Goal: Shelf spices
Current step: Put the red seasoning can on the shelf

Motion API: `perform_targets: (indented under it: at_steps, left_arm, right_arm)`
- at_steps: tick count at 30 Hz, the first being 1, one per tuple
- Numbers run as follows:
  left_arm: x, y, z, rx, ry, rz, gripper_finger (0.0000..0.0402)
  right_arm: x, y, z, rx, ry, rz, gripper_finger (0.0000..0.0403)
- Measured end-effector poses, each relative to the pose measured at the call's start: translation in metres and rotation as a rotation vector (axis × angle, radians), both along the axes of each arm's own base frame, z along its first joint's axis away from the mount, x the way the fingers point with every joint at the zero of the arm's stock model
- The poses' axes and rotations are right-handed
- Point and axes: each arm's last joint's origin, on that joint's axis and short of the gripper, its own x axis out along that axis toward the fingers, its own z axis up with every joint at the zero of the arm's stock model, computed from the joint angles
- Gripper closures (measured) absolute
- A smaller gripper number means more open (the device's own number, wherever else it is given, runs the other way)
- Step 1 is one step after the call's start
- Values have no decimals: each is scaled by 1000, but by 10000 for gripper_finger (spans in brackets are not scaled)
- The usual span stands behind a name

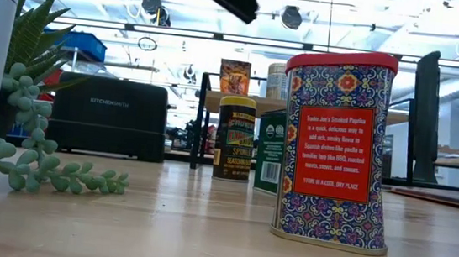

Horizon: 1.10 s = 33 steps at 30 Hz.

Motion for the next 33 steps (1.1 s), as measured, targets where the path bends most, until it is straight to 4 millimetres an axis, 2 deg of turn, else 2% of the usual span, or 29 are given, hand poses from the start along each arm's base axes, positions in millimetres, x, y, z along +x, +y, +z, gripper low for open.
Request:
perform_targets:
  at_steps: [6, 10, 13, 18, 23, 27, 33]
  left_arm:
    - [-14, 0, -7, -22, 89, 112, 155]
    - [-22, 1, -11, -24, 138, 165, 155]
    - [-23, -1, -11, -38, 134, 179, 155]
    - [-25, -4, -11, -55, 126, 188, 155]
    - [-25, -4, -11, -73, 136, 183, 155]
    - [-24, -5, -11, -94, 125, 198, 155]
    - [-23, -6, -10, -116, 117, 201, 155]
  right_arm:
    - [10, -8, -1, -123, -44, 133, 145]
    - [23, -18, -10, -73, 10, 172, 145]
    - [32, -25, -21, -103, 36, 171, 144]
    - [40, -30, -20, -87, 29, 213, 144]
    - [45, -30, -18, -39, 71, 281, 144]
    - [51, -24, -26, -56, 95, 351, 144]
    - [62, -19, -39, -159, 120, 404, 144]
